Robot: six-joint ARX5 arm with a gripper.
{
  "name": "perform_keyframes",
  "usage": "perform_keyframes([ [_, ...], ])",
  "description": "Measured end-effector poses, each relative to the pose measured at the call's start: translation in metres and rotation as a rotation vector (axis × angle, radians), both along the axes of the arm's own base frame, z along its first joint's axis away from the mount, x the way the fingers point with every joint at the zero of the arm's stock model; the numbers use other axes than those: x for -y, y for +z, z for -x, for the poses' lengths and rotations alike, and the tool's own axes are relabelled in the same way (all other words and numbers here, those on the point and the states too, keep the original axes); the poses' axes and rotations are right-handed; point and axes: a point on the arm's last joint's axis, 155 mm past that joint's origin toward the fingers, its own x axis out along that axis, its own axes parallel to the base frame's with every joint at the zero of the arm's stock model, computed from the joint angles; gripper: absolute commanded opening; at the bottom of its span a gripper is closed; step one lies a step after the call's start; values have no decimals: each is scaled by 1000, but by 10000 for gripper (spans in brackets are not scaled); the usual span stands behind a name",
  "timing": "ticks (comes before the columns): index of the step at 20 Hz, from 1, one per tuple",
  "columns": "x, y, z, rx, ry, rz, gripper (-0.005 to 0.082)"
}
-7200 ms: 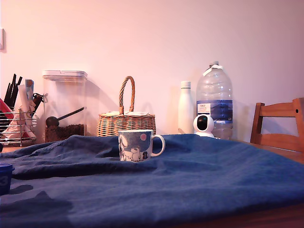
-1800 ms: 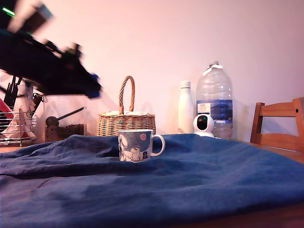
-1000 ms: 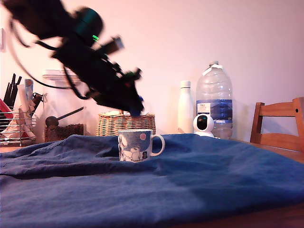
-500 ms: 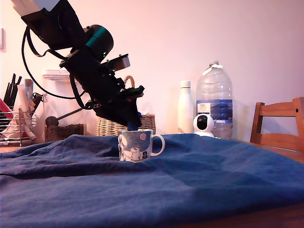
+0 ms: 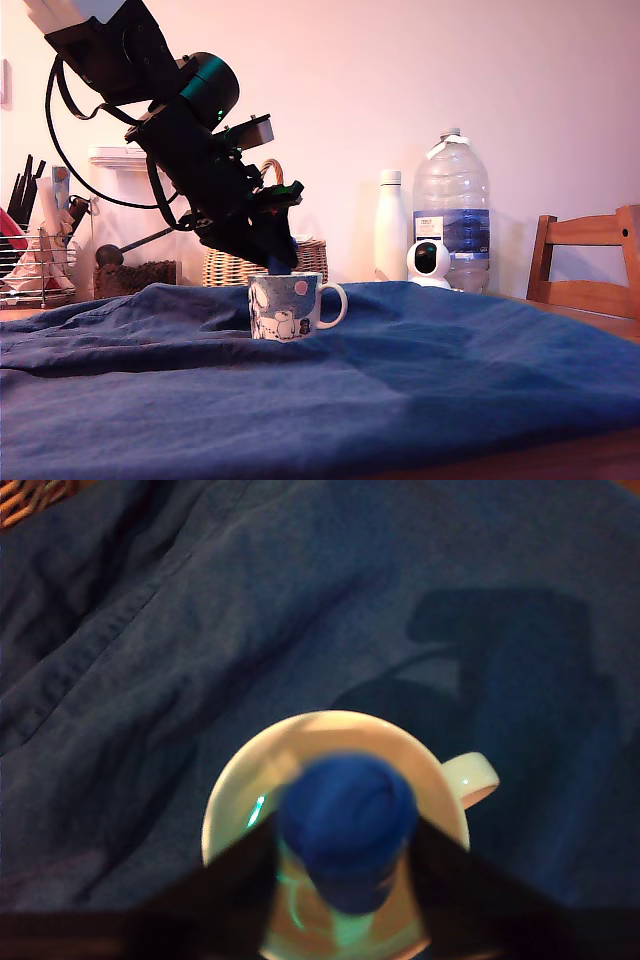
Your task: Pick up the coffee capsules on the table and drop them inside the coffee cup
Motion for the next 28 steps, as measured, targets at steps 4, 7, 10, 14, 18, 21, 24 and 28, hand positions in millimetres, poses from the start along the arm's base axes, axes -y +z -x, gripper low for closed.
perform_keyframes([
  [4, 0, 0, 0, -1, 0, 0, 511],
  [7, 0, 0, 0, -1, 1, 0, 473],
  [10, 0, -1, 1, -4, 0, -2, 370],
  [14, -1, -4, 6, -32, -6, -9, 111],
  [18, -1, 21, 11, -6, -15, 13, -19],
  [21, -4, 73, 18, 75, -18, 54, -20],
  [24, -11, 128, 30, 163, -24, 87, -19],
  [28, -22, 161, 38, 211, -15, 105, -19],
])
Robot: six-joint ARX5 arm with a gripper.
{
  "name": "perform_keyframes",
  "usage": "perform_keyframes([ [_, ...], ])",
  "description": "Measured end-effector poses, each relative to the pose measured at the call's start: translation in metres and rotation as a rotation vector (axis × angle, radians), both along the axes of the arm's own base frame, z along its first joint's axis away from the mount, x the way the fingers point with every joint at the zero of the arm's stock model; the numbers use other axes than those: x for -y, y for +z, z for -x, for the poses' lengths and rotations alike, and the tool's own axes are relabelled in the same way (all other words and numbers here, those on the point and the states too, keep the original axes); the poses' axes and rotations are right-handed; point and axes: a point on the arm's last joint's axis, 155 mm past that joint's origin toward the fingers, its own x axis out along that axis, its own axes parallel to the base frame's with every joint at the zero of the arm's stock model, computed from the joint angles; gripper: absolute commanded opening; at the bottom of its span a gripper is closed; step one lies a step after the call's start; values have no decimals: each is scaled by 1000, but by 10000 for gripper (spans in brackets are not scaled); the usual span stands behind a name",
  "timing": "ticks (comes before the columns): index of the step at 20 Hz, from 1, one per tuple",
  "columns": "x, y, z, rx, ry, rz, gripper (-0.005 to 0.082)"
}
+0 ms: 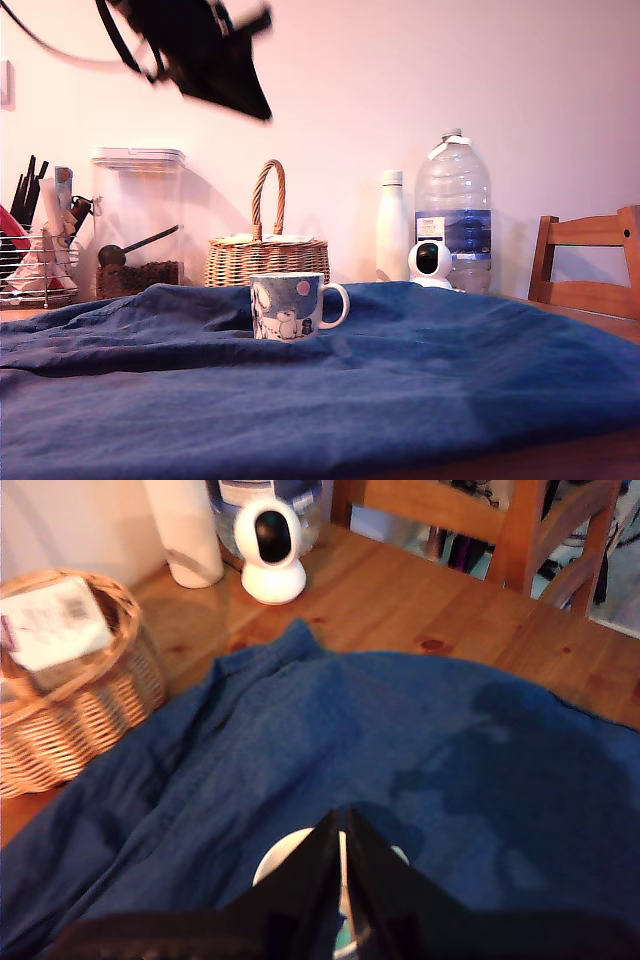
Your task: Pick up the coffee capsules on the table and drop them inside the coffee cup
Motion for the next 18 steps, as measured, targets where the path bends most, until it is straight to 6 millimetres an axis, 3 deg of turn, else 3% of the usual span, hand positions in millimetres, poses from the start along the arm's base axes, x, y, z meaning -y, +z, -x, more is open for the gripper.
perform_keyframes([
  [4, -7, -3, -3, 22, 14, 6, -20],
  [10, -33, -44, 33, 21, 44, 0, -19],
  [18, -80, -59, 51, 37, 155, 36, -19],
])
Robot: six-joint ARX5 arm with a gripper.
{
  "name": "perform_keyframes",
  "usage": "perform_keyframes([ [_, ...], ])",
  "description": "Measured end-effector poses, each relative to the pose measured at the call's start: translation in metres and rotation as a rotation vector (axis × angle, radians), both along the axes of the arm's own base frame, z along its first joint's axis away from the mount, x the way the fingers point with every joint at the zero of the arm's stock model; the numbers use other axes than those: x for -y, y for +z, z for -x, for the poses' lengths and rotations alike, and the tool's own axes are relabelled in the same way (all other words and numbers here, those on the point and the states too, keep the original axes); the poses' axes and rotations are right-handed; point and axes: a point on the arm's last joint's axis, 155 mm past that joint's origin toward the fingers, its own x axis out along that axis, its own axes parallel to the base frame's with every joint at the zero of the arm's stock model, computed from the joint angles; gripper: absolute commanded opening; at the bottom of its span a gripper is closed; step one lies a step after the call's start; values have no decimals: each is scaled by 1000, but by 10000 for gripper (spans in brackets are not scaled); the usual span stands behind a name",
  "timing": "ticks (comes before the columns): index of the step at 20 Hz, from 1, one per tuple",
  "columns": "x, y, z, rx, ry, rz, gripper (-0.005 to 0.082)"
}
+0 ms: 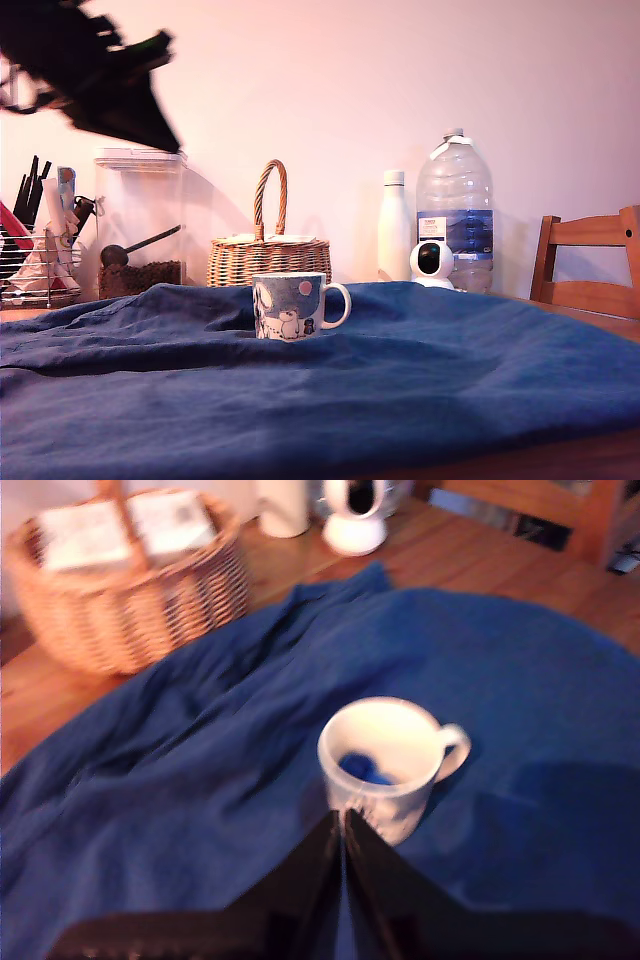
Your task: Pick up the coffee capsules on the table and drop them inside the coffee cup
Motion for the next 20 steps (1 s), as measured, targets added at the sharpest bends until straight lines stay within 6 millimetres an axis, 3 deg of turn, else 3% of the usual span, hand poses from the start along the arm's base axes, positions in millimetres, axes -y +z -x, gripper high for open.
perform_keyframes([
  [10, -64, -71, 14, -78, 200, 73, -19],
  [17, -82, -101, 42, -93, 268, 103, -19],
  [20, -90, -105, 56, -71, 297, 98, -19],
])
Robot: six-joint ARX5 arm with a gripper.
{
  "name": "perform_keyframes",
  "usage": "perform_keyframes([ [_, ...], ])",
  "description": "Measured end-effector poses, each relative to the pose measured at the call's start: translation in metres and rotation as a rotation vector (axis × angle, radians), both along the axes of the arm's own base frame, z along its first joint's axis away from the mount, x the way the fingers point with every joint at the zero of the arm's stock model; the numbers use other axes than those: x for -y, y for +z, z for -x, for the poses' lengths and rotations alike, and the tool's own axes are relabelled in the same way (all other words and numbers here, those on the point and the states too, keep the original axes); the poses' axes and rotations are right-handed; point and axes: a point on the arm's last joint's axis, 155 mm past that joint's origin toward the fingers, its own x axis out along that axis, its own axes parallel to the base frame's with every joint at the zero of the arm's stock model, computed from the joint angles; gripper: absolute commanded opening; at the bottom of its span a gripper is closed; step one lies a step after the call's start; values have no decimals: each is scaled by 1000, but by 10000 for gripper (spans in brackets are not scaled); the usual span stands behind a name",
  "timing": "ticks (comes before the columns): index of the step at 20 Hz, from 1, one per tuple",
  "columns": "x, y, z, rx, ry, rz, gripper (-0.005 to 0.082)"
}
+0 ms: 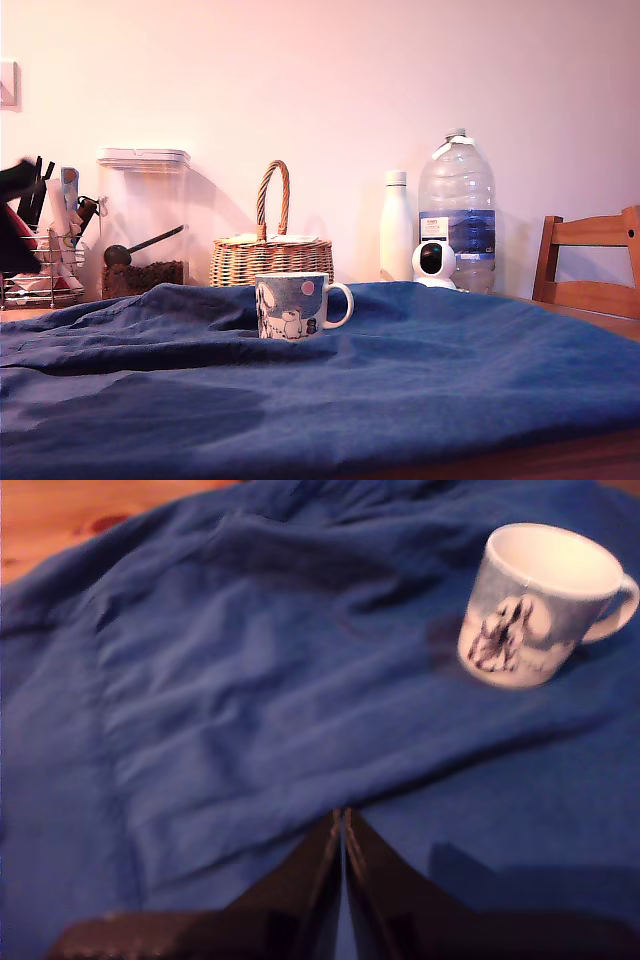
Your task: Pick up the coffee capsules on the table and drop them inside the coffee cup
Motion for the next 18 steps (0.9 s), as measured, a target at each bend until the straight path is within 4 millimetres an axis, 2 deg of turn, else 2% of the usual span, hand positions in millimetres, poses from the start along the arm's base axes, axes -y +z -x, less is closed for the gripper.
perform_keyframes([
  [8, -9, 24, 25, 107, 31, 31, -19],
  [12, -13, 42, 34, 162, 45, 37, -19],
  [18, -20, 52, 53, 187, 66, 34, -19],
])
